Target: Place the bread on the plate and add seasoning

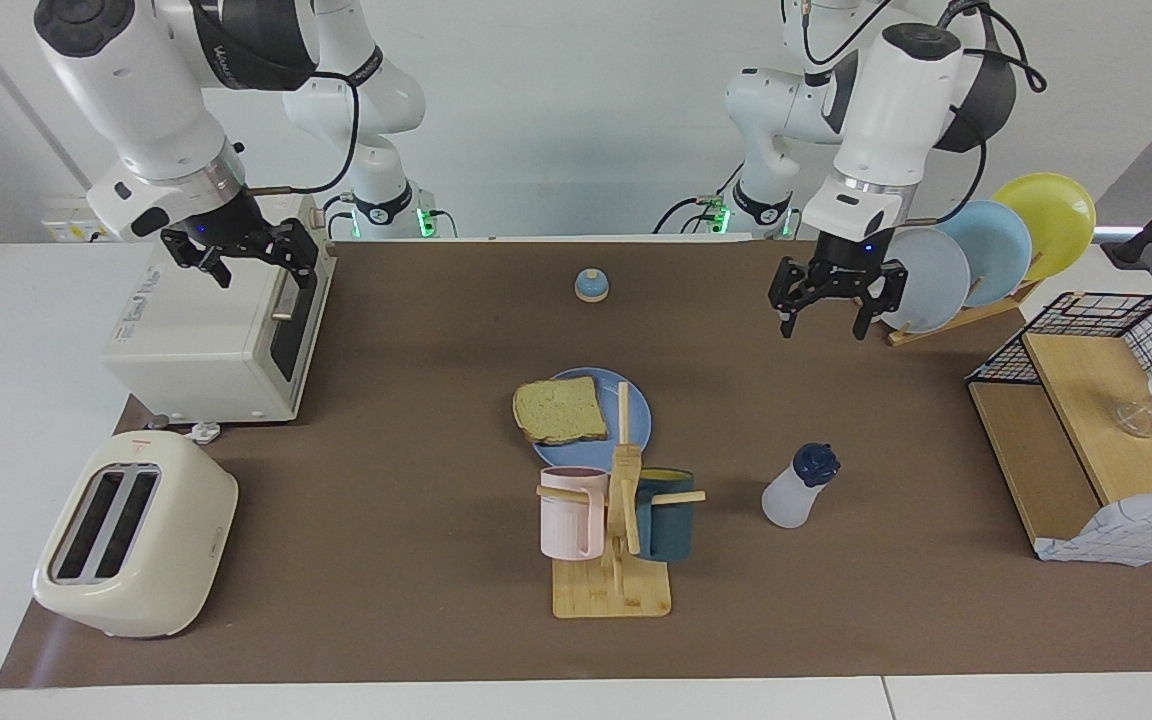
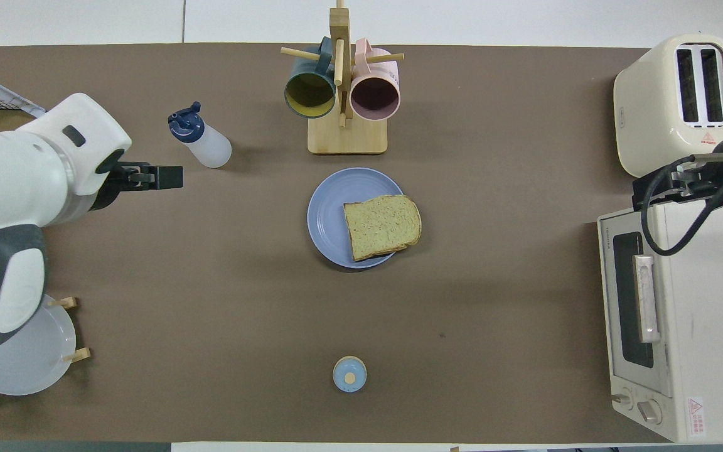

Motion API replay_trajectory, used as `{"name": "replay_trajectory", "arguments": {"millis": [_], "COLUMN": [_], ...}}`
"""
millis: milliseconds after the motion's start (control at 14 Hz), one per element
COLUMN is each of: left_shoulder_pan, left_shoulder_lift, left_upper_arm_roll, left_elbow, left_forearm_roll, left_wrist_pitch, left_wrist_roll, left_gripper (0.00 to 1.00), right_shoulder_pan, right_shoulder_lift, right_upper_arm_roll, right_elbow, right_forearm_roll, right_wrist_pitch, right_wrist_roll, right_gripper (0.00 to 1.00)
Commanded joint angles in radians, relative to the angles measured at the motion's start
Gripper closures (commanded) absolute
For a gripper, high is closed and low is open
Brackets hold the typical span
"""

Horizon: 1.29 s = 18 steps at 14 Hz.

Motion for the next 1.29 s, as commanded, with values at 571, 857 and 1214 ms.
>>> {"name": "replay_trajectory", "arguments": {"millis": [571,857,1214], "left_shoulder_pan": [0.295,0.308,0.382], "left_shoulder_lift": [-0.018,-0.029,0.078], "left_upper_arm_roll": [-0.008,-0.013,-0.12], "left_elbow": [0.119,0.111,0.312], "left_forearm_roll": [-0.046,-0.046,-0.051], "left_wrist_pitch": [-0.352,-0.383,-0.504], "left_wrist_roll": [0.377,0.369,0.334], "left_gripper": [0.0,0.0,0.0], "right_shoulder_pan": [-0.017,-0.017,-0.016], "right_shoulder_lift": [-0.018,-0.018,-0.018], "right_upper_arm_roll": [0.008,0.008,0.008], "right_elbow": [-0.018,-0.018,-0.018], "right_forearm_roll": [0.001,0.001,0.001], "right_wrist_pitch": [0.003,0.003,0.003], "right_wrist_roll": [-0.023,-0.023,-0.023], "right_gripper": [0.0,0.0,0.0]}}
